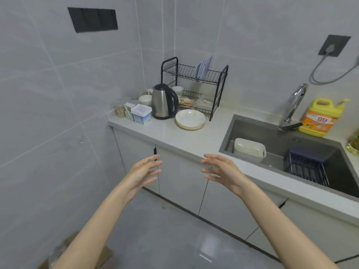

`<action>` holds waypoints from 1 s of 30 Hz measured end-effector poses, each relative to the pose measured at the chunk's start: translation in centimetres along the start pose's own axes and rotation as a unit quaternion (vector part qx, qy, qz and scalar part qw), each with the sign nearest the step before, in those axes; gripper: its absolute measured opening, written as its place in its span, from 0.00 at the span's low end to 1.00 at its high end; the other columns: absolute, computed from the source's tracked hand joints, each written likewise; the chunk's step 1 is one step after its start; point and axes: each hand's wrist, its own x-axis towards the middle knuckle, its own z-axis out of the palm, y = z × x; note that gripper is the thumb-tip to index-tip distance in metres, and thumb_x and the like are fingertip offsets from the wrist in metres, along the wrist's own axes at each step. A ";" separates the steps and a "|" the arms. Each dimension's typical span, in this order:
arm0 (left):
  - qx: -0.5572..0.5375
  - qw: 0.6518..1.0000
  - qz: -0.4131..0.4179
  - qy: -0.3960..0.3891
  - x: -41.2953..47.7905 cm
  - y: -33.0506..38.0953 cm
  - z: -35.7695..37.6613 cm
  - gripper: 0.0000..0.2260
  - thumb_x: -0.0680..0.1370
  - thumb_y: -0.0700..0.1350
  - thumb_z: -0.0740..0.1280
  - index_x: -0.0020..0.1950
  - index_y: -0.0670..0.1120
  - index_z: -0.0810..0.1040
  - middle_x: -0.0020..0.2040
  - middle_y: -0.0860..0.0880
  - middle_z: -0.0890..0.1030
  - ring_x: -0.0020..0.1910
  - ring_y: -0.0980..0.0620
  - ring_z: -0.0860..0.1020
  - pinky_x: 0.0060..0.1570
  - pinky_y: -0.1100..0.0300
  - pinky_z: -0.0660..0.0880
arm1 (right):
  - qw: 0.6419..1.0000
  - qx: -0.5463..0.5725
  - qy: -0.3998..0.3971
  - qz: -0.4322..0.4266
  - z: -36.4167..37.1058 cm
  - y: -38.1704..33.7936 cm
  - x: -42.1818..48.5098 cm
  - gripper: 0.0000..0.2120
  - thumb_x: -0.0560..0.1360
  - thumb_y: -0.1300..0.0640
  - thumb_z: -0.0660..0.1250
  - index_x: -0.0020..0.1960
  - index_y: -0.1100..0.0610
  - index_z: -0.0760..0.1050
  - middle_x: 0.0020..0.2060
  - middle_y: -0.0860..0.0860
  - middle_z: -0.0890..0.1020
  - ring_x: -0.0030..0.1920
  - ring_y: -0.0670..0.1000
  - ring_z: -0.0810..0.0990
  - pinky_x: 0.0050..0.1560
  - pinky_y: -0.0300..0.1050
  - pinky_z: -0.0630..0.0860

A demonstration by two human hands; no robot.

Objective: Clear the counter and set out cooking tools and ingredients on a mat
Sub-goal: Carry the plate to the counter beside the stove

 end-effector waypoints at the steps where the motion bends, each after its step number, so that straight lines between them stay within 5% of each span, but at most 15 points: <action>1: -0.002 1.000 -0.009 -0.012 2.1 0.7 -0.4 0.14 0.79 0.42 0.65 0.64 0.52 0.75 0.59 0.52 0.80 0.57 0.51 0.79 0.56 0.56 0.75 | 1.000 0.005 0.008 0.005 0.4 -0.5 1.9 0.12 0.76 0.60 0.67 0.60 0.56 0.76 0.54 0.52 0.83 0.47 0.54 0.83 0.49 0.47 0.80; 13: 0.005 0.995 -0.077 -0.068 24.3 6.3 -1.9 0.12 0.79 0.42 0.63 0.61 0.51 0.76 0.60 0.50 0.79 0.58 0.49 0.78 0.59 0.53 0.74 | 0.985 0.120 0.103 0.067 -0.1 -3.9 20.8 0.11 0.77 0.60 0.65 0.59 0.59 0.74 0.56 0.56 0.81 0.53 0.59 0.81 0.52 0.54 0.79; 21: 0.022 0.984 -0.150 -0.093 39.7 6.8 0.1 0.16 0.81 0.44 0.61 0.68 0.49 0.70 0.62 0.49 0.76 0.58 0.46 0.76 0.60 0.53 0.72 | 0.967 0.151 0.163 0.123 -3.6 -3.8 34.8 0.07 0.77 0.61 0.65 0.55 0.59 0.74 0.57 0.57 0.78 0.53 0.59 0.78 0.50 0.55 0.78; 30: 0.001 0.972 -0.236 -0.018 52.6 6.7 2.3 0.14 0.79 0.45 0.64 0.65 0.50 0.71 0.57 0.47 0.76 0.45 0.48 0.76 0.47 0.53 0.75 | 0.951 0.159 0.189 0.184 -6.5 -4.0 46.6 0.09 0.77 0.61 0.63 0.57 0.57 0.73 0.50 0.54 0.77 0.47 0.55 0.78 0.43 0.52 0.79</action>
